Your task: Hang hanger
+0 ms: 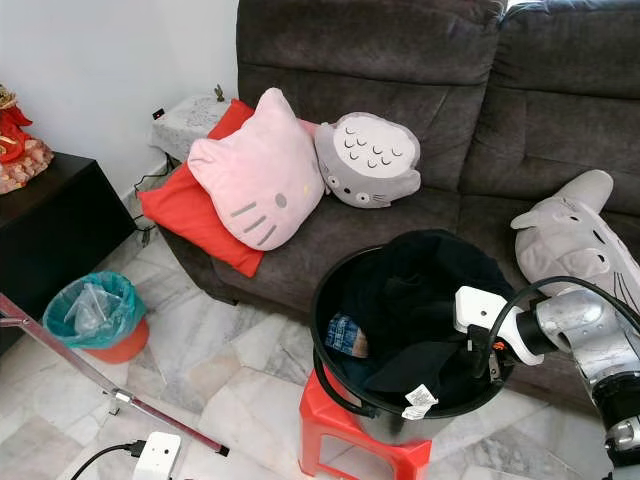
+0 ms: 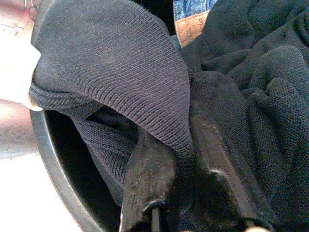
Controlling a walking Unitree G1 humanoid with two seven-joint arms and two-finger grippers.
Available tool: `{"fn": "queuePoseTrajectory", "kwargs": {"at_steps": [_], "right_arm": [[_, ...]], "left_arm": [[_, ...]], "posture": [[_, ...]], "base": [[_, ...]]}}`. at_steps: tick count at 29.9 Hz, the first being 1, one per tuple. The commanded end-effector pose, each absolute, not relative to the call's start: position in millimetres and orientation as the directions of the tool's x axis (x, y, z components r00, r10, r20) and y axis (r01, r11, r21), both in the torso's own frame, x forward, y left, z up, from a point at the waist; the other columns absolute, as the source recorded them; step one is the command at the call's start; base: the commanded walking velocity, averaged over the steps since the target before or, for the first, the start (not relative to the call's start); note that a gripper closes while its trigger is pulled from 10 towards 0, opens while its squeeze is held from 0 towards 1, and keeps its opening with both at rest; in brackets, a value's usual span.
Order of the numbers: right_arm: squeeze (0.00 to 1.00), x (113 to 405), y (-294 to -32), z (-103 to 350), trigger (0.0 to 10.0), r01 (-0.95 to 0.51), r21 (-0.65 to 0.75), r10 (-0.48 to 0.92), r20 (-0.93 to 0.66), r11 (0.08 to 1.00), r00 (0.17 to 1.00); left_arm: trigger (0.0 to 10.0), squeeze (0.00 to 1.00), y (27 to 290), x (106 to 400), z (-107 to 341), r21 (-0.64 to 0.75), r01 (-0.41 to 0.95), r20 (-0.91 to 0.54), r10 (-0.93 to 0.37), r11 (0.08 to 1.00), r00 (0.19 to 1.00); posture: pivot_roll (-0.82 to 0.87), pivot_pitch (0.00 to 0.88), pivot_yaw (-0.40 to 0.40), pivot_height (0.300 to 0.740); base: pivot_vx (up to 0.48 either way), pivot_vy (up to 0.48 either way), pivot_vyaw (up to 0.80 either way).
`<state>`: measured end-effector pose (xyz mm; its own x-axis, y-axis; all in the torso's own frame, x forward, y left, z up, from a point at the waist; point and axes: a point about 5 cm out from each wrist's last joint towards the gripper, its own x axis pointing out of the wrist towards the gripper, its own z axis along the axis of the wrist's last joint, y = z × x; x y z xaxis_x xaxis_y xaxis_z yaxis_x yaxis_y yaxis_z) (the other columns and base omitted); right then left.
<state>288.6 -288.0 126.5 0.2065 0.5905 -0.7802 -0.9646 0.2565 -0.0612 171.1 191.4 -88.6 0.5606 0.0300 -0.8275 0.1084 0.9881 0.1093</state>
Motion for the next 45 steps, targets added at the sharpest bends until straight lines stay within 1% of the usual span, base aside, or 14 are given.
{"fn": "queuePoseTrajectory", "kwargs": {"at_steps": [1,14,15,17,25,26,27,32,35,36,38,39,40,45], "right_arm": [[0.00,293.3,-284.6,132.2,0.0,-0.964,-0.083,0.614,-0.757,0.251,0.225],[0.00,303.3,-273.7,141.7,0.0,-0.953,-0.143,0.663,-0.691,0.268,0.290],[0.00,306.1,-272.1,145.2,0.0,-0.945,-0.172,0.668,-0.673,0.277,0.318],[0.00,309.2,-269.2,150.6,0.0,-0.938,-0.201,0.678,-0.650,0.281,0.343],[0.00,317.7,-247.0,183.9,0.0,-0.911,-0.322,0.762,-0.513,0.256,0.396],[0.00,318.9,-240.2,194.4,9.7,-0.904,-0.349,0.786,-0.474,0.247,0.397],[0.00,319.3,-237.4,199.0,10.0,-0.896,-0.373,0.792,-0.458,0.242,0.404],[0.00,318.5,-225.8,215.3,10.0,-0.863,-0.434,0.824,-0.368,0.259,0.432],[0.00,317.7,-224.0,218.2,10.0,-0.847,-0.461,0.821,-0.353,0.264,0.448],[0.00,317.6,-221.5,226.8,10.0,-0.818,-0.498,0.822,-0.310,0.289,0.479],[0.00,316.1,-217.1,237.8,10.0,-0.794,-0.525,0.835,-0.253,0.306,0.489],[0.00,313.4,-209.4,248.6,10.0,-0.787,-0.525,0.859,-0.186,0.323,0.476],[0.00,312.0,-206.0,252.1,10.0,-0.788,-0.521,0.869,-0.162,0.327,0.467],[0.00,296.2,-177.2,251.1,10.0,-0.796,-0.525,0.910,-0.091,0.301,0.405]], "left_arm": [[10.0,0.00,195.7,169.1,-88.8,0.119,0.092,-0.828,0.048,0.989,0.559],[10.0,0.00,195.5,168.9,-88.9,0.121,0.092,-0.828,0.050,0.988,0.559],[10.0,0.00,195.5,168.8,-89.0,0.122,0.090,-0.828,0.051,0.988,0.559],[10.0,0.00,195.7,168.7,-89.0,0.123,0.089,-0.828,0.052,0.988,0.559],[10.0,0.00,196.2,168.7,-88.9,0.125,0.089,-0.827,0.054,0.988,0.560],[10.0,0.00,196.3,168.9,-88.8,0.125,0.090,-0.827,0.053,0.988,0.560],[10.0,0.00,196.2,168.9,-88.8,0.125,0.091,-0.827,0.053,0.988,0.560],[10.0,0.00,196.4,169.2,-88.7,0.125,0.091,-0.826,0.053,0.988,0.561],[10.0,0.00,196.6,169.2,-88.6,0.126,0.090,-0.826,0.054,0.988,0.561],[10.0,0.00,197.0,169.3,-88.5,0.128,0.089,-0.826,0.056,0.988,0.561],[10.0,0.00,197.4,169.3,-88.5,0.129,0.089,-0.826,0.057,0.988,0.561],[10.0,0.00,197.7,169.4,-88.4,0.130,0.090,-0.826,0.057,0.987,0.561],[10.0,0.00,197.8,169.5,-88.3,0.130,0.091,-0.826,0.057,0.987,0.561],[10.0,0.00,198.3,169.5,-88.2,0.132,0.097,-0.825,0.055,0.987,0.562]], "posture": [[-0.10,0.000,0.086,0.740],[-0.10,0.000,0.084,0.740],[-0.10,0.000,0.084,0.740],[-0.10,0.000,0.084,0.740],[-0.10,0.000,0.087,0.740],[-0.10,0.000,0.088,0.740],[-0.10,0.000,0.086,0.740],[-0.10,0.000,0.086,0.740],[-0.10,0.000,0.086,0.740],[-0.10,0.000,0.088,0.740],[-0.10,0.000,0.091,0.740],[-0.11,0.000,0.095,0.740],[-0.11,0.000,0.095,0.740],[-0.11,0.000,0.089,0.740]], "base": [[0.000,0.000,0.00],[0.000,0.000,0.00],[0.000,0.000,0.00],[0.000,0.000,0.00],[0.000,0.000,0.00],[0.000,0.000,0.00],[0.000,0.000,0.00],[0.000,0.000,0.00],[0.000,0.000,0.00],[0.000,0.000,0.00],[0.000,0.000,0.00],[0.000,0.000,0.00],[0.000,0.000,0.00],[0.000,0.000,0.00]]}}
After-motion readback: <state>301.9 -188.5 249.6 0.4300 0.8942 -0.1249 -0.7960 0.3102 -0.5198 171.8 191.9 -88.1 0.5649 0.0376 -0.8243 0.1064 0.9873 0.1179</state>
